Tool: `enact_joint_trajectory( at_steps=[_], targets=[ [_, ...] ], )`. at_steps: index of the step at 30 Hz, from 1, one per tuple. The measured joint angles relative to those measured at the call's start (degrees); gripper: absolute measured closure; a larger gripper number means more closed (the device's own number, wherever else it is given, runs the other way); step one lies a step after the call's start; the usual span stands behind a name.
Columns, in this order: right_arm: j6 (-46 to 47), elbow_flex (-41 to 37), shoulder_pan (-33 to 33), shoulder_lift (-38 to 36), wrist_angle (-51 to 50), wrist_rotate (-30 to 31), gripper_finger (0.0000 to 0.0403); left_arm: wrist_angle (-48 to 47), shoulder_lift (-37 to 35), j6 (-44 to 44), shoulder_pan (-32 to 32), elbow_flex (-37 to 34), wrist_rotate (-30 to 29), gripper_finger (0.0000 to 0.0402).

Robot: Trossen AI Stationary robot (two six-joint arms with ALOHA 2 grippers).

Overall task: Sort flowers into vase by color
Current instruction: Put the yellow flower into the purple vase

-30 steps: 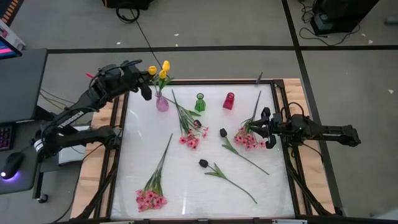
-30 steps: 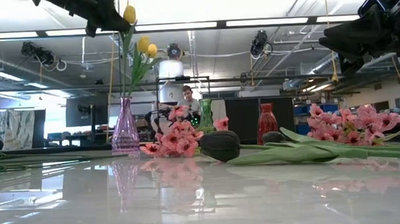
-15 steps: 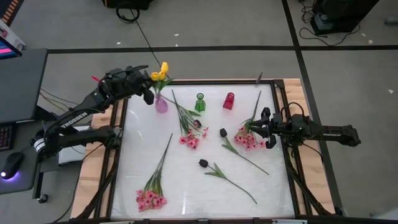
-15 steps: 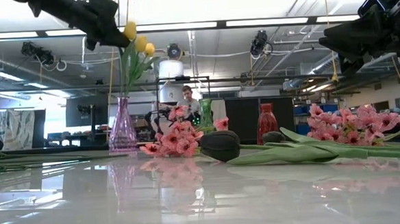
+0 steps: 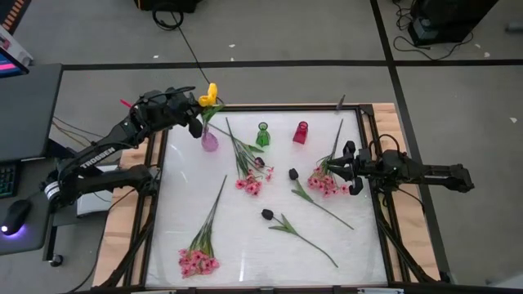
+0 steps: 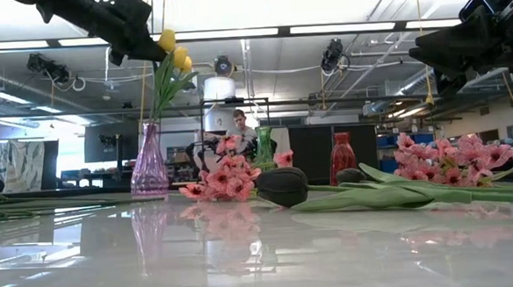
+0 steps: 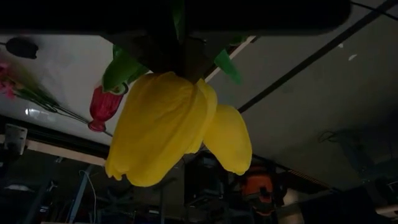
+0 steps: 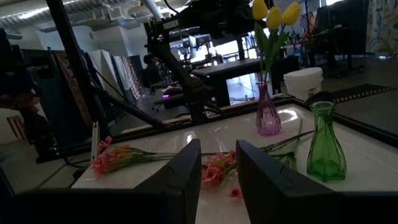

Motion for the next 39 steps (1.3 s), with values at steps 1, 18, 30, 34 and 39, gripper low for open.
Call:
enact_joint_trajectory(
  at_steps=[1,18,30,34,39],
  targets=[
    [0.0,0.0,0.0,0.0,0.0,0.0,0.0292,0.0,0.0,-0.1,0.0,0.0,0.0,0.0379],
    [0.0,0.0,0.0,0.0,0.0,0.0,0.0292,-3.1,-1.1,-3.2,0.1,0.1,0.0,0.0285],
    [0.0,0.0,0.0,0.0,0.0,0.0,0.0292,-4.8,-1.5,-3.0,0.3,2.1,-0.2,0.0203],
    [0.0,0.0,0.0,0.0,0.0,0.0,0.0292,-5.2,-1.5,-3.0,0.4,2.8,-0.2,0.0167],
    [0.0,0.0,0.0,0.0,0.0,0.0,0.0292,-6.5,-1.4,-2.8,0.4,4.1,-0.2,0.0124]
  ],
)
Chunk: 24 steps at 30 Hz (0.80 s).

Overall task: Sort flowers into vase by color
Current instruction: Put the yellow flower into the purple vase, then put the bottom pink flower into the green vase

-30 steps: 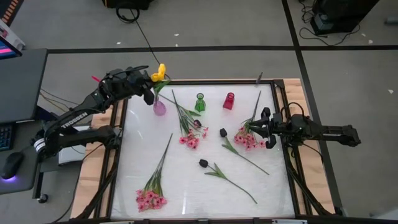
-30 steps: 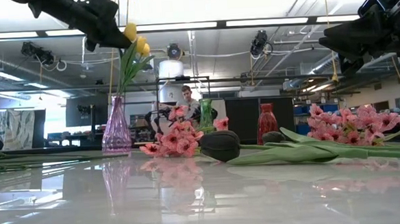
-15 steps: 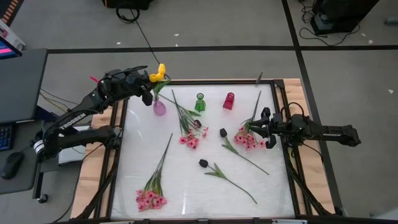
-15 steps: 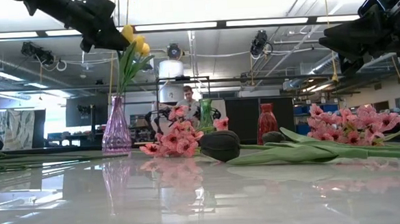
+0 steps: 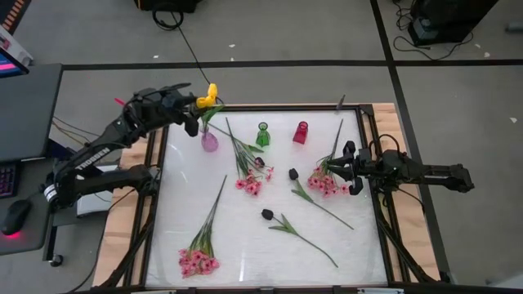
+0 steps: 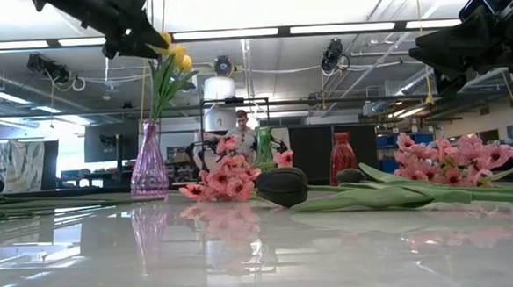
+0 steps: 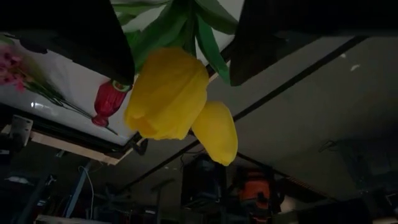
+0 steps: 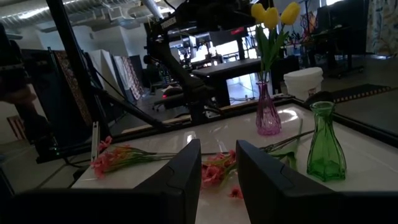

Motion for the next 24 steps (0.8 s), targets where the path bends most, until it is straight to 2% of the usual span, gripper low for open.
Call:
enact_joint_trajectory(
  at_steps=[11,20,24],
  targets=[
    [0.0,0.0,0.0,0.0,0.0,0.0,0.0292,-13.7,0.0,-0.2,0.0,4.9,0.0,0.0062],
    [0.0,0.0,0.0,0.0,0.0,0.0,0.0292,-26.5,0.0,-2.2,0.0,10.0,0.2,0.0058],
    [0.0,0.0,0.0,0.0,0.0,0.0,0.0292,-33.0,0.0,-4.6,-0.1,12.9,3.4,0.0058]
  ],
)
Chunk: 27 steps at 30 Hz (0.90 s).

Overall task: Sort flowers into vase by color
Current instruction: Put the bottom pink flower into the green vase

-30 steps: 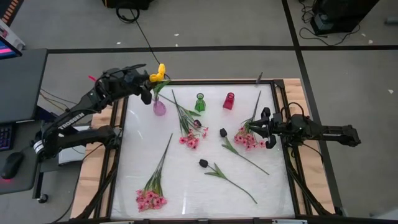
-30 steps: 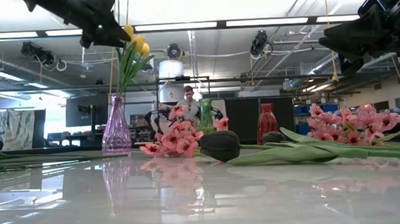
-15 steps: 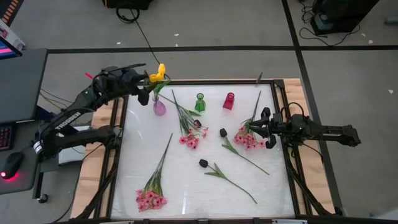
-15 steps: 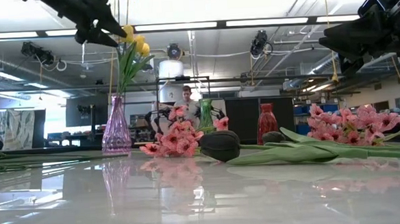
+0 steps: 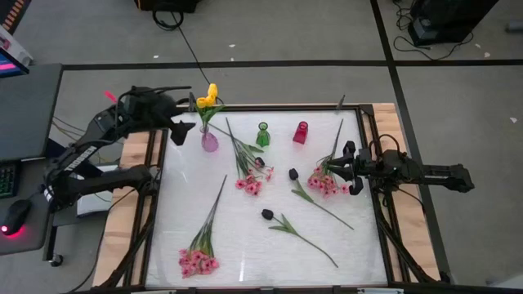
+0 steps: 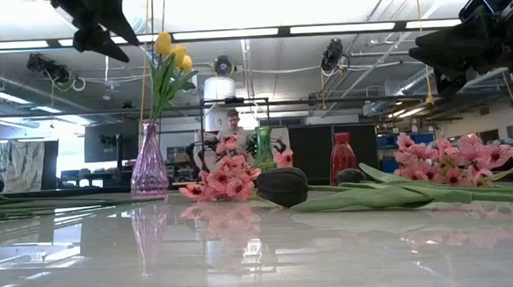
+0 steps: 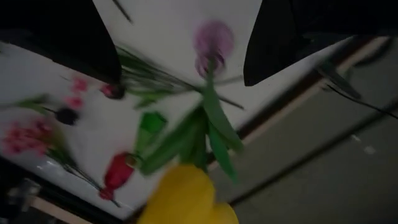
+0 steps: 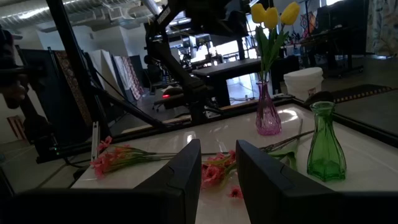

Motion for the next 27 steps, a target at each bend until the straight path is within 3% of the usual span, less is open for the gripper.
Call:
enact_joint_trajectory(
  at_steps=[12,27],
  targets=[
    [0.0,0.0,0.0,0.0,0.0,0.0,0.0292,-7.9,0.2,-13.2,-0.8,1.6,22.3,0.0058],
    [0.0,0.0,0.0,0.0,0.0,0.0,0.0292,-13.5,9.1,-31.4,-14.5,1.6,22.0,0.0058]
  ],
)
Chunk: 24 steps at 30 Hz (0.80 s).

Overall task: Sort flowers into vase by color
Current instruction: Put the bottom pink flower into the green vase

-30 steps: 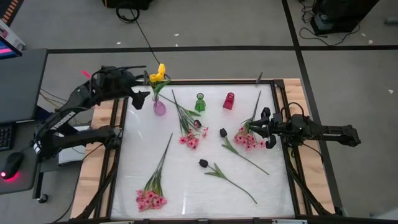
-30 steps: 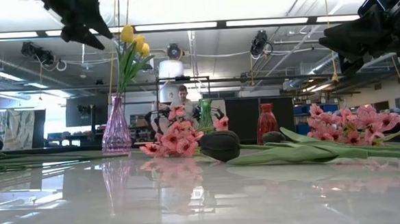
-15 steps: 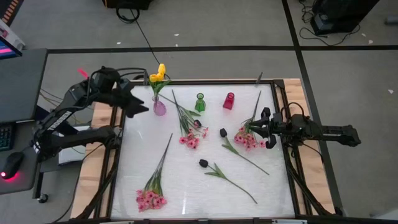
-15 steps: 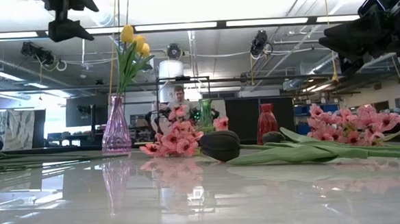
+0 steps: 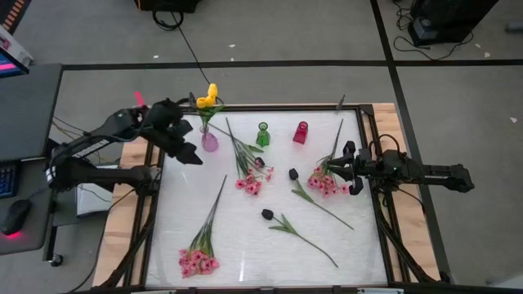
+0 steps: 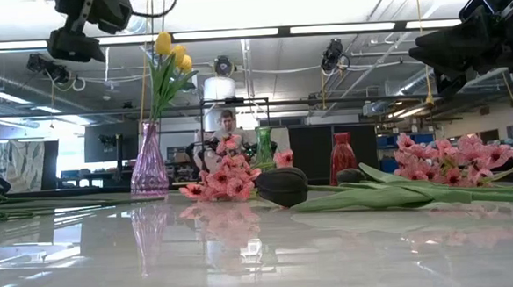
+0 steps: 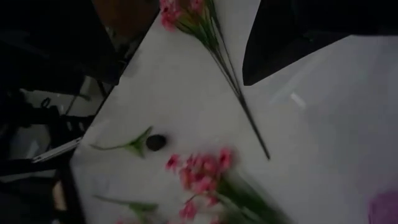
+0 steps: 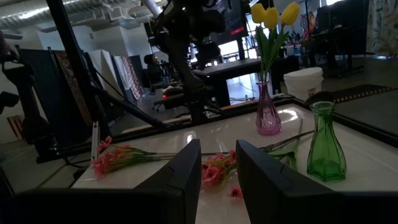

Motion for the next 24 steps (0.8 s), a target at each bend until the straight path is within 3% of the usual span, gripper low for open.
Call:
enact_joint_trajectory(
  at_steps=[15,24],
  targets=[
    [0.0,0.0,0.0,0.0,0.0,0.0,0.0292,-0.1,12.3,-16.0,-16.5,0.0,-6.0,0.0058],
    [0.0,0.0,0.0,0.0,0.0,0.0,0.0292,1.9,19.6,-26.0,-26.8,-0.1,-13.9,0.0058]
  ],
)
